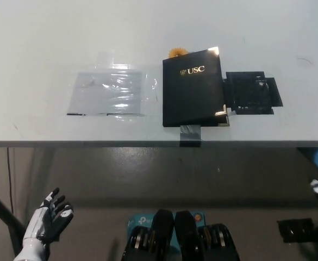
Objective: The robot uses its right hand to push the cover of the diary kept in the middle of the desk towards the left to open it
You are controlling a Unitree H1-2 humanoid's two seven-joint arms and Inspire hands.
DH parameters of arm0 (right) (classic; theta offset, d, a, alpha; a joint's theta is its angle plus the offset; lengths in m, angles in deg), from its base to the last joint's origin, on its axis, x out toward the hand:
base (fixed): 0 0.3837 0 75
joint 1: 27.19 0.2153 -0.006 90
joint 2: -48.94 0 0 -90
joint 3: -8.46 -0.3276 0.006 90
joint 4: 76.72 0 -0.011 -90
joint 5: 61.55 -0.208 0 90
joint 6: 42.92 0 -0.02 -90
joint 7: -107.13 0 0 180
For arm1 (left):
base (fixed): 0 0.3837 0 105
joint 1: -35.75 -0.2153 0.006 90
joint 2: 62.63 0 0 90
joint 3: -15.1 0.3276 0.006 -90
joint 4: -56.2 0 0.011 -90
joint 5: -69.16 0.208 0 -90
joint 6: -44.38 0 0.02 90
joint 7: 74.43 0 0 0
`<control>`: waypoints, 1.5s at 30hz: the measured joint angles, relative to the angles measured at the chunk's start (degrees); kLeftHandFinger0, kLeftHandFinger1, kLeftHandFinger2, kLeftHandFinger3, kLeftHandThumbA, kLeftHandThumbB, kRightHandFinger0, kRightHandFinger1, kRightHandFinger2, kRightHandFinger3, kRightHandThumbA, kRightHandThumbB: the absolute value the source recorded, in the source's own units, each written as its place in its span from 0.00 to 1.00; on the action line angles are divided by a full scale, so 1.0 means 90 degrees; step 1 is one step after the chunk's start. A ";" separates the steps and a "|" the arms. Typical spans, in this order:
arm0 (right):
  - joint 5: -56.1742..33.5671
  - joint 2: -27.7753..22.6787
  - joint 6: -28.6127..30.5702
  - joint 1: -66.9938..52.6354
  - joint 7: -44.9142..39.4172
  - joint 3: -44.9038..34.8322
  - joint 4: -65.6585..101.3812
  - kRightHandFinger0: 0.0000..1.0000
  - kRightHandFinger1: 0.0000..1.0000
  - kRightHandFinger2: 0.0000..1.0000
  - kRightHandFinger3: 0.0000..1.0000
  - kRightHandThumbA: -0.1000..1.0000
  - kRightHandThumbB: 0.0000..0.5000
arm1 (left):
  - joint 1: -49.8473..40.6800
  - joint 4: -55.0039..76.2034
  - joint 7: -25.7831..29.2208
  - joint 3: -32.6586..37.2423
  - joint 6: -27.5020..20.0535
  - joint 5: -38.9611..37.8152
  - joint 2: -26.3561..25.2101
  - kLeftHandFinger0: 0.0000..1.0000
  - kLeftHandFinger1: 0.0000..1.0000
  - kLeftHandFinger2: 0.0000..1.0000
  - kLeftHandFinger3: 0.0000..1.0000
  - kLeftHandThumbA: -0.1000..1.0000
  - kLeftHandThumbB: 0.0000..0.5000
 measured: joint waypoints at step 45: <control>-0.2836 0.2058 -0.0371 0.2666 0.2476 -0.0088 -0.1264 1.00 1.00 1.00 1.00 0.63 0.35 | -0.0007 -0.0016 -0.0001 0.0043 0.0014 -0.0007 -0.0059 1.00 1.00 1.00 1.00 0.41 0.67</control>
